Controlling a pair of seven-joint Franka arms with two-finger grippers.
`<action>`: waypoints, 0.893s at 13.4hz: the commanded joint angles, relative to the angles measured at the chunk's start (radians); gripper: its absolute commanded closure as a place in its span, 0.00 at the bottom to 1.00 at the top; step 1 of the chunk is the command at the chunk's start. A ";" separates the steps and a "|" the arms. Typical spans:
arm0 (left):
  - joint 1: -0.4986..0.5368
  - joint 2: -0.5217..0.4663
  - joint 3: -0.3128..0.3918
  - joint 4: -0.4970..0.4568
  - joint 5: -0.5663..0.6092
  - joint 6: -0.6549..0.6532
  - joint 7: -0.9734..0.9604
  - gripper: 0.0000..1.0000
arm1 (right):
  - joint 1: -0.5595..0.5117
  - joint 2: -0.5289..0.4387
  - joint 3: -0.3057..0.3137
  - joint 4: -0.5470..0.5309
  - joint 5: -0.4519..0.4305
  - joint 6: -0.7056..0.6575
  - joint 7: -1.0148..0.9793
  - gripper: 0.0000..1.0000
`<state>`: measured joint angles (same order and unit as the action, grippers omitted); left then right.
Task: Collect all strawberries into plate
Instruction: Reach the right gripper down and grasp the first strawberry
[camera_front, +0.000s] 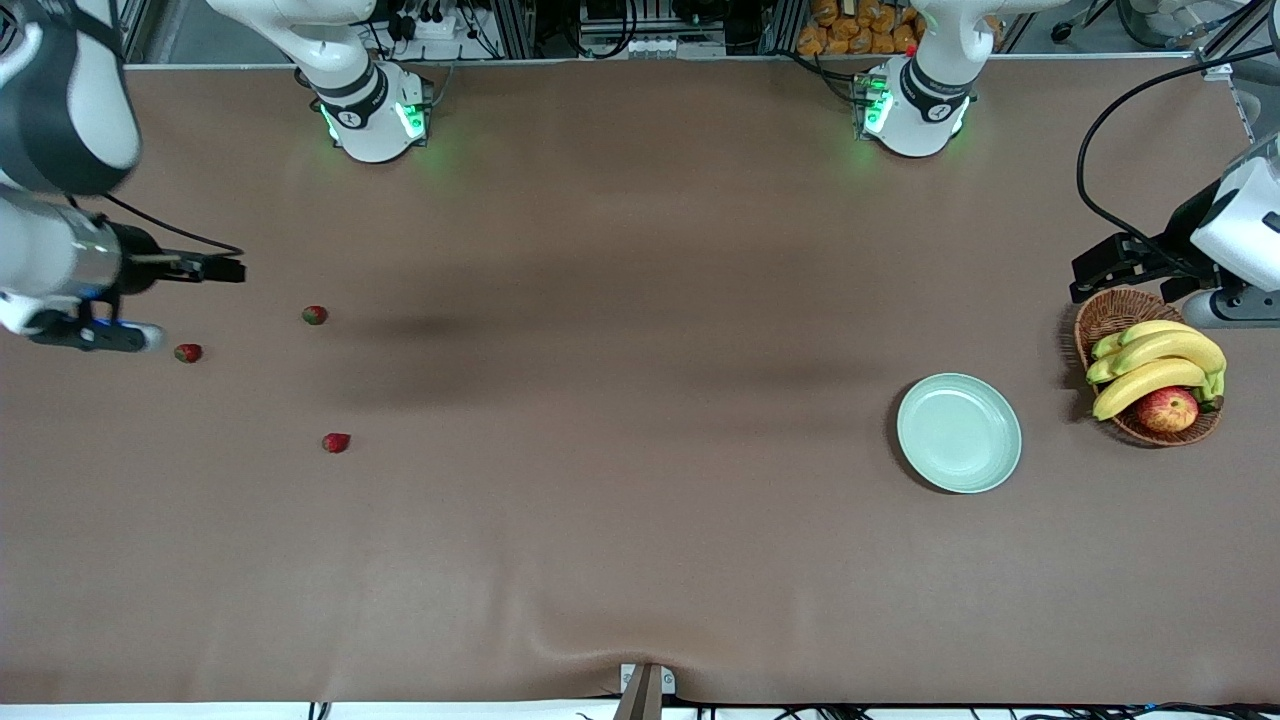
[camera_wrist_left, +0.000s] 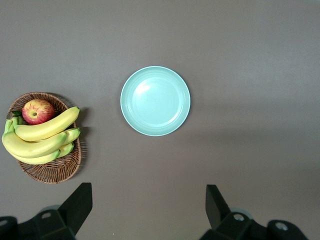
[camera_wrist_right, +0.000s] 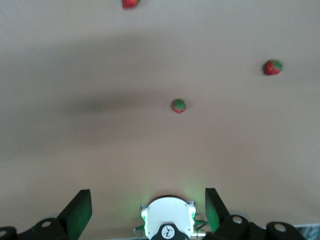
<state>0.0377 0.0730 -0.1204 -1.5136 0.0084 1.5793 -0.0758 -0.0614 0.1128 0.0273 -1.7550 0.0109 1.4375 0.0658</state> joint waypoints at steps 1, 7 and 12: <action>-0.002 0.007 0.002 0.020 -0.018 -0.001 0.018 0.00 | -0.015 -0.036 0.008 -0.133 -0.017 0.076 -0.008 0.00; -0.013 0.030 -0.001 0.018 -0.019 0.031 0.016 0.00 | -0.037 -0.035 0.008 -0.397 -0.034 0.361 -0.008 0.00; -0.027 0.031 -0.001 0.018 -0.015 0.038 0.016 0.00 | -0.031 0.086 0.008 -0.492 -0.037 0.635 -0.015 0.00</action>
<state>0.0129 0.1007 -0.1246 -1.5134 0.0084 1.6166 -0.0758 -0.0804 0.1520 0.0225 -2.2381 -0.0059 2.0061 0.0646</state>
